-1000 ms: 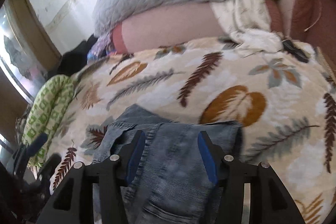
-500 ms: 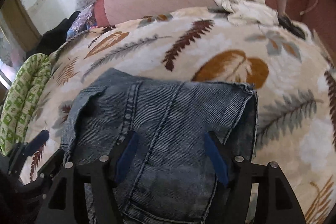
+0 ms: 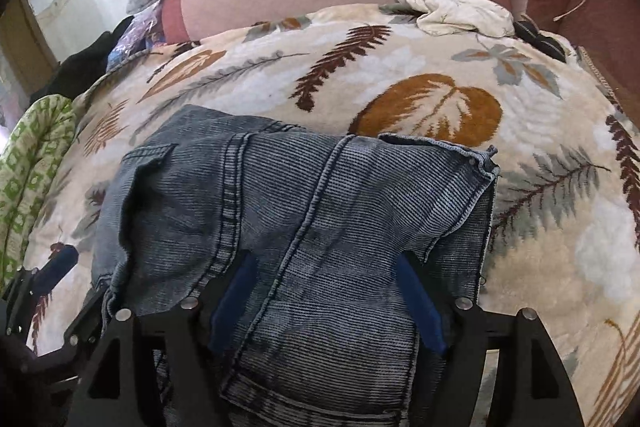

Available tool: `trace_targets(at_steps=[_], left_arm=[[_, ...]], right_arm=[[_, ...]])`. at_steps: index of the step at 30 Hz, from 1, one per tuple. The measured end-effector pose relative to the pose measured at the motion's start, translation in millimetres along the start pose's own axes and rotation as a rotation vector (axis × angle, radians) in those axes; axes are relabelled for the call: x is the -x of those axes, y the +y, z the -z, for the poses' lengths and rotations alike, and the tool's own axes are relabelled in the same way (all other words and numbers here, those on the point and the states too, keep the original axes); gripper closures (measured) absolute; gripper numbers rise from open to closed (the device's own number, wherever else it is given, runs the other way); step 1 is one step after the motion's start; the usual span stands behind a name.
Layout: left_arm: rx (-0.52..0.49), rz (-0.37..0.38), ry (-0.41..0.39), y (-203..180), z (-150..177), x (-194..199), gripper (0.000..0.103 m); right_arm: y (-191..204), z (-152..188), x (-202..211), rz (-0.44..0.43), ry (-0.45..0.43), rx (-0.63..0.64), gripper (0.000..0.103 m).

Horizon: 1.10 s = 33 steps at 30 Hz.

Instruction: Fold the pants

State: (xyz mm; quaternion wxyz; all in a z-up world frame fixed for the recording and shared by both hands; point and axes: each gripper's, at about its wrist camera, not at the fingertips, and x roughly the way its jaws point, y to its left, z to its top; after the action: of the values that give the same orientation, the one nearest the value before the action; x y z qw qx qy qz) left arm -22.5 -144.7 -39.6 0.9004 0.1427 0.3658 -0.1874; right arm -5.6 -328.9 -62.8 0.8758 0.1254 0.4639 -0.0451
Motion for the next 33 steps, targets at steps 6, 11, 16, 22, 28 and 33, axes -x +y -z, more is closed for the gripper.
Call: trace_targets(at_steps=[6, 11, 16, 22, 28, 33], left_arm=[[0.023, 0.023, 0.002, 4, 0, -1, 0.032], [0.043, 0.030, 0.008, 8, 0, -2, 0.027], [0.076, 0.031, 0.012, 14, 1, -3, 0.020], [0.078, 0.028, 0.007, 14, 0, -2, 0.019], [0.090, 0.037, 0.009, 15, 0, -2, 0.019], [0.091, 0.037, 0.009, 15, -1, -1, 0.019]], right_arm=[[3, 2, 0, 0.029, -0.027, -0.026, 0.025], [4, 5, 2, 0.041, -0.057, -0.033, 0.024], [0, 10, 3, 0.110, -0.070, -0.081, 0.002], [-9, 11, 3, 0.086, -0.039, -0.141, 0.001], [-1, 11, 13, 0.113, -0.076, -0.091, 0.001], [4, 12, 33, 0.112, -0.159, -0.070, 0.001]])
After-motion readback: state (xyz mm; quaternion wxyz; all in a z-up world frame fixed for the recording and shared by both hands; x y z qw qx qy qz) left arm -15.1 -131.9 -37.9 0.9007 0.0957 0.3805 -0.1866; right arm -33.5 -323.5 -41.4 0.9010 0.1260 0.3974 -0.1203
